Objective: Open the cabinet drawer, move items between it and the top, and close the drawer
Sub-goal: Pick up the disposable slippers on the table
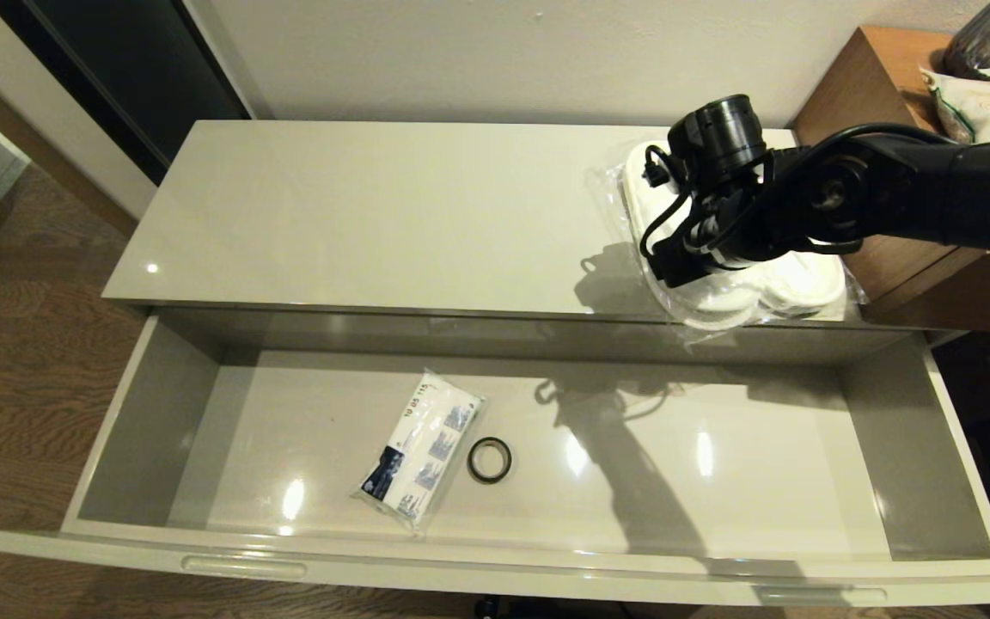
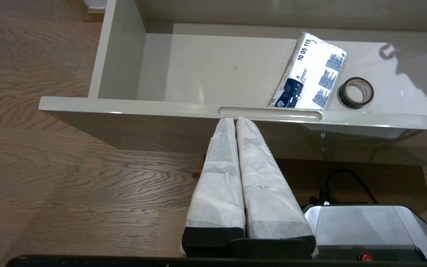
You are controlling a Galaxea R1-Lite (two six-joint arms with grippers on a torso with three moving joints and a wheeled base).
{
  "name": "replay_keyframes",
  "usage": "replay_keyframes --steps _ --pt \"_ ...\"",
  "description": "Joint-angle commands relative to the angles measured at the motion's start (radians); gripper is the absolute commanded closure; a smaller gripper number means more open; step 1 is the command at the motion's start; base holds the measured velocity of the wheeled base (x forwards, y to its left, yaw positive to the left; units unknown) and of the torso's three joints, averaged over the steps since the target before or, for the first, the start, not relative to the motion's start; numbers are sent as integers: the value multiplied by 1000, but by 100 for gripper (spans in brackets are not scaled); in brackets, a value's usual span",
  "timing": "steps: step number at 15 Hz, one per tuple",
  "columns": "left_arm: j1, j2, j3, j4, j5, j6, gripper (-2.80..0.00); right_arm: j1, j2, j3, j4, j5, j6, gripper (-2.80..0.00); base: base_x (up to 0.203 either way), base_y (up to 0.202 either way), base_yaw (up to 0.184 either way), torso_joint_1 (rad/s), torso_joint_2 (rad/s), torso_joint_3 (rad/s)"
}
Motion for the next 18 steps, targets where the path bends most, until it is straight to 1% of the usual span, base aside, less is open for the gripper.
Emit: replay_keyframes --steps 1,2,3,10,15,18 --pt "0 0 0 0 0 0 0 -9 21 1 -3 -4 -9 -280 0 0 0 0 0 0" --pt "0 0 0 0 0 0 0 -9 17 0 -3 -1 -20 -280 0 0 0 0 0 0" --pt "0 0 0 0 0 0 0 -7 12 0 0 0 -27 0 0 0 0 0 0 0" --pt "1 0 0 0 0 0 0 -3 -26 1 18 10 -25 0 0 0 0 0 0 0" --pt "0 0 0 0 0 0 0 2 -83 7 81 11 -16 0 0 0 0 0 0 0" --pt "0 0 0 0 0 0 0 38 -131 13 137 12 -1 0 0 0 0 0 0 0"
